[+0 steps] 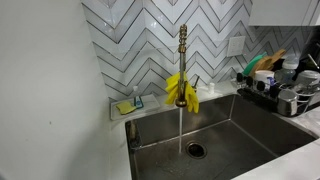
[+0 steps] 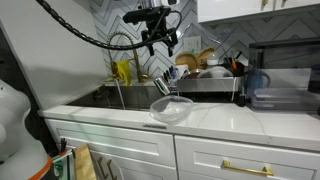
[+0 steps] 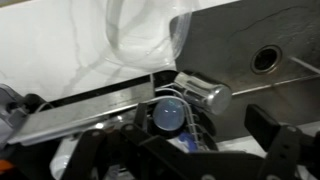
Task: Turn the faucet on then rinse the container under it then close the the faucet
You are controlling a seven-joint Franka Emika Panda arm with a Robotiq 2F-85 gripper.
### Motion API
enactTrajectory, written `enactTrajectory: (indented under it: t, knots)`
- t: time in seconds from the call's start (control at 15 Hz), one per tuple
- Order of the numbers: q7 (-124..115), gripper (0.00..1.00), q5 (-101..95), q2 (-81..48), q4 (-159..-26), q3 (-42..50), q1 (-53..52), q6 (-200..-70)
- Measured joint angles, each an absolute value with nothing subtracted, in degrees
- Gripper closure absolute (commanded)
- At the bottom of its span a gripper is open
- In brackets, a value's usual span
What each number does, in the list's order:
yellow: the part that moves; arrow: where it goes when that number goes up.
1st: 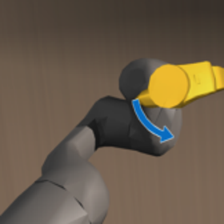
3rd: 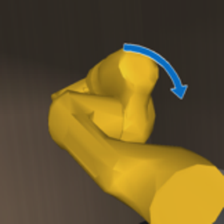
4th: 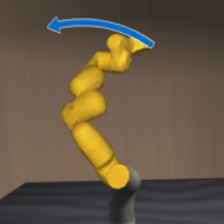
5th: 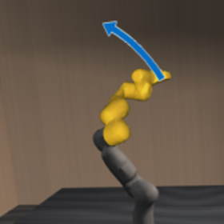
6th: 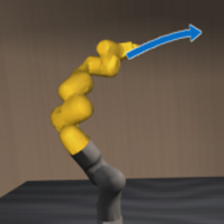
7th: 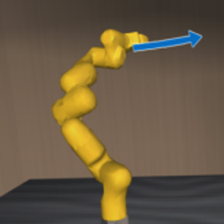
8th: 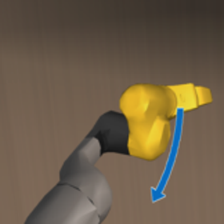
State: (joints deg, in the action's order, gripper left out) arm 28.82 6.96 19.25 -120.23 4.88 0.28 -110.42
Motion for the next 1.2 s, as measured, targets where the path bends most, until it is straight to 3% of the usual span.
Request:
enactTrajectory:
  t: [0.53, 1.2]
  knots:
    - [29.05, 0.0, 28.87, 16.01, -119.25, -0.06, -11.44, -111.27]
    - [29.47, 0.0, 32.15, 13.96, -118.96, -0.08, -11.89, -113.87]
